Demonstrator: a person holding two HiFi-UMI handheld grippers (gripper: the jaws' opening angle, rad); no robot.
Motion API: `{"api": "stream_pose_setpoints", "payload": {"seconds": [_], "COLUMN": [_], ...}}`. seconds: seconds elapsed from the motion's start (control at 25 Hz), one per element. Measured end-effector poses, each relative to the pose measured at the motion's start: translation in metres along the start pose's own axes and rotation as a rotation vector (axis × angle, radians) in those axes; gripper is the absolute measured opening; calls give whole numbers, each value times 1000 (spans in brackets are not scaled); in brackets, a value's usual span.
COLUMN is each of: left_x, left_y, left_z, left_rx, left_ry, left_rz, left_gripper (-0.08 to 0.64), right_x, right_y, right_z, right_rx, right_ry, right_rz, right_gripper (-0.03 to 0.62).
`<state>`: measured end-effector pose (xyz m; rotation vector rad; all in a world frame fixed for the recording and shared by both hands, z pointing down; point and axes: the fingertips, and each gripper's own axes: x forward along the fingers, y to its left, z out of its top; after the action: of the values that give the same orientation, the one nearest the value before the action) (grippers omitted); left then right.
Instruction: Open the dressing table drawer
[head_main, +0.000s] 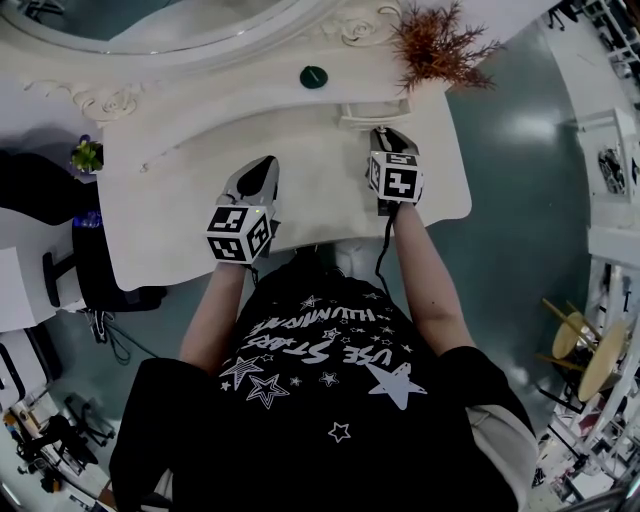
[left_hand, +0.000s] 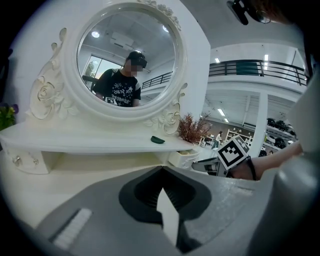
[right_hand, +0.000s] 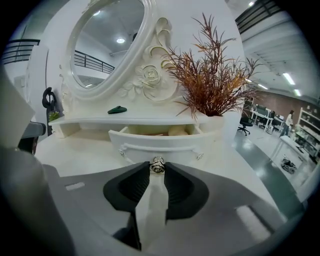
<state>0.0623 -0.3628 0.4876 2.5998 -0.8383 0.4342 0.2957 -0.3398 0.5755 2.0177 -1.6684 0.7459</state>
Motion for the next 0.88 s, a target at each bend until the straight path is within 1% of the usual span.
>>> {"api": "stream_pose_setpoints", "payload": {"seconds": [0.28, 0.88], "left_x": [-6, -13], "left_y": [-3, -15], "left_z": [-2, -7], "left_rx": [0, 6], "left_ry": [-4, 2], "left_rz": [6, -11], "left_gripper": [2, 2], "right_x": [-8, -16], "right_y": [-1, 3], "right_z": [-5, -16], "right_rx": [-3, 6], "right_ry": [0, 6], "right_rz": [0, 1], "right_gripper": [123, 123]}}
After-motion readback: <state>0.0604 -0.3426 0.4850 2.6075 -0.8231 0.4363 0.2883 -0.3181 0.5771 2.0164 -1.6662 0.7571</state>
